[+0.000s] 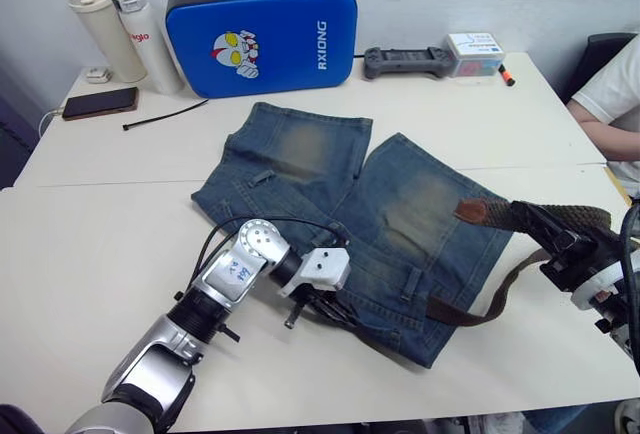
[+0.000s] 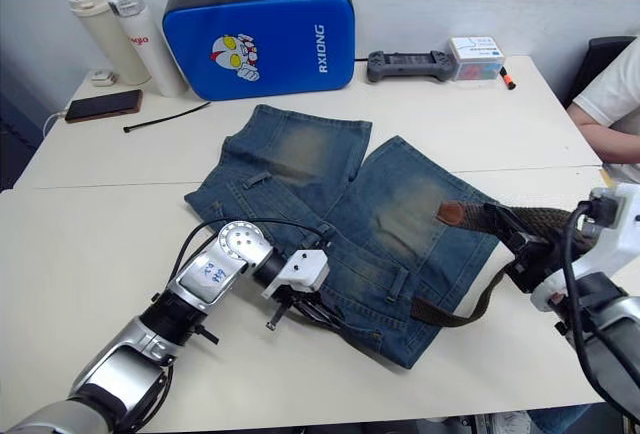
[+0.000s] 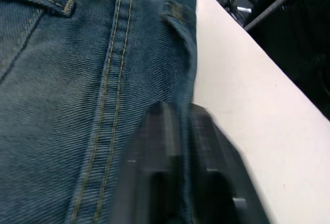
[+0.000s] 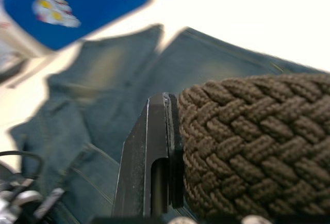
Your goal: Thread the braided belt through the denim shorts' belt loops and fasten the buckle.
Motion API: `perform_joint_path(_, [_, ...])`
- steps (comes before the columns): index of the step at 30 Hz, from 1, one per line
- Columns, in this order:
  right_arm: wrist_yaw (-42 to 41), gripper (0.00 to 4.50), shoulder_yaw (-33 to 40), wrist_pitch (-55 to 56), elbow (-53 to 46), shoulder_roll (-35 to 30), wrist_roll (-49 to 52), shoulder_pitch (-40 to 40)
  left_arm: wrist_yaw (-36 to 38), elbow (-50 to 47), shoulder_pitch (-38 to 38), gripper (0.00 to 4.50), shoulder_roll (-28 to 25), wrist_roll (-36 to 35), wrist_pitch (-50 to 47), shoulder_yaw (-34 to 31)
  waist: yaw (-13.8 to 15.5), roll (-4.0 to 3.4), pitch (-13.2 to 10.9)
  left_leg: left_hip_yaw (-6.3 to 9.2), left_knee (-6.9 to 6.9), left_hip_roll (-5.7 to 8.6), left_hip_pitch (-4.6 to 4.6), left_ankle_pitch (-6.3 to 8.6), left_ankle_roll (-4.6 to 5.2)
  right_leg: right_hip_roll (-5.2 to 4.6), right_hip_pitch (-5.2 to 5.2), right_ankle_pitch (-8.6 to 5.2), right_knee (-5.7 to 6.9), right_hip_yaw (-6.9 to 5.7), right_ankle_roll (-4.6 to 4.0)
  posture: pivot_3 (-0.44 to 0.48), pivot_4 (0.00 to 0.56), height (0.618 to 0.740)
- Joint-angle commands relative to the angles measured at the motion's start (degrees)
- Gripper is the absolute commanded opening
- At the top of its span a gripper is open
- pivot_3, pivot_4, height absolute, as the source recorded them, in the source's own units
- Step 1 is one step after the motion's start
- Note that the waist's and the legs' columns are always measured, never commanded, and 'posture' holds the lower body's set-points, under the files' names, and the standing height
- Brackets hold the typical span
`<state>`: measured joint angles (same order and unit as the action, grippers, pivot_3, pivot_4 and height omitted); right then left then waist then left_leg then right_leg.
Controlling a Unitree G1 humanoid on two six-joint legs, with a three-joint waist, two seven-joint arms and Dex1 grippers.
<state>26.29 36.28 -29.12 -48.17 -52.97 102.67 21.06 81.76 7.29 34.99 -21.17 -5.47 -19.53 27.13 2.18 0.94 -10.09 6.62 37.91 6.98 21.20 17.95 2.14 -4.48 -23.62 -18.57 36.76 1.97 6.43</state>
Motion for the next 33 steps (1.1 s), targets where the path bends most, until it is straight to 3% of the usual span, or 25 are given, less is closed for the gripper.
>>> perform_joint_path(1, [4.9,0.0,-1.1,1.2,-4.3,-1.5,2.5,-0.3,0.4,-4.3,0.6,2.46,-1.3,-4.3,-4.7,-2.8,0.0,0.0,0.0,0.01,0.0,0.0,0.0,0.0,0.0,0.0,0.0,0.0,0.0,-0.01,0.0,0.0,0.15,0.74])
perform_joint_path(5, [6.9,0.0,-2.8,0.7,-6.0,-2.7,6.2,1.2,0.8,-8.3,2.1,4.3,-4.0,-9.9,-11.7,-7.5,-0.3,-0.02,0.0,0.02,0.0,-0.01,0.01,0.0,-0.01,0.01,-0.02,0.0,0.01,-0.01,0.0,0.0,0.15,0.74])
perform_joint_path(6, [7.1,0.0,-3.2,0.6,-6.4,-3.0,7.4,1.7,0.9,-9.2,2.6,4.41,-5.0,-11.4,-13.4,-8.8,-0.4,-0.02,0.0,0.02,0.0,0.0,0.01,0.0,0.0,0.01,-0.01,0.0,0.01,-0.01,0.0,0.0,0.15,0.74])
perform_joint_path(14, [10.8,0.0,-12.0,3.2,-8.9,-1.3,10.3,4.7,-2.3,-12.1,4.8,4.41,-8.6,-17.4,-19.1,-14.7,-0.6,-0.02,0.0,0.06,0.02,0.0,0.0,0.0,0.0,0.0,0.02,0.0,-0.04,-0.05,0.0,0.0,0.15,0.74])
perform_joint_path(33, [16.9,0.0,-23.9,8.0,-10.0,2.6,10.3,3.6,-8.8,-15.3,1.9,4.41,-8.2,-18.4,-18.8,-12.5,-0.7,-0.03,0.0,0.07,0.01,0.0,-0.01,0.0,-0.02,0.02,0.01,0.0,-0.04,-0.04,0.0,0.0,0.15,0.74])
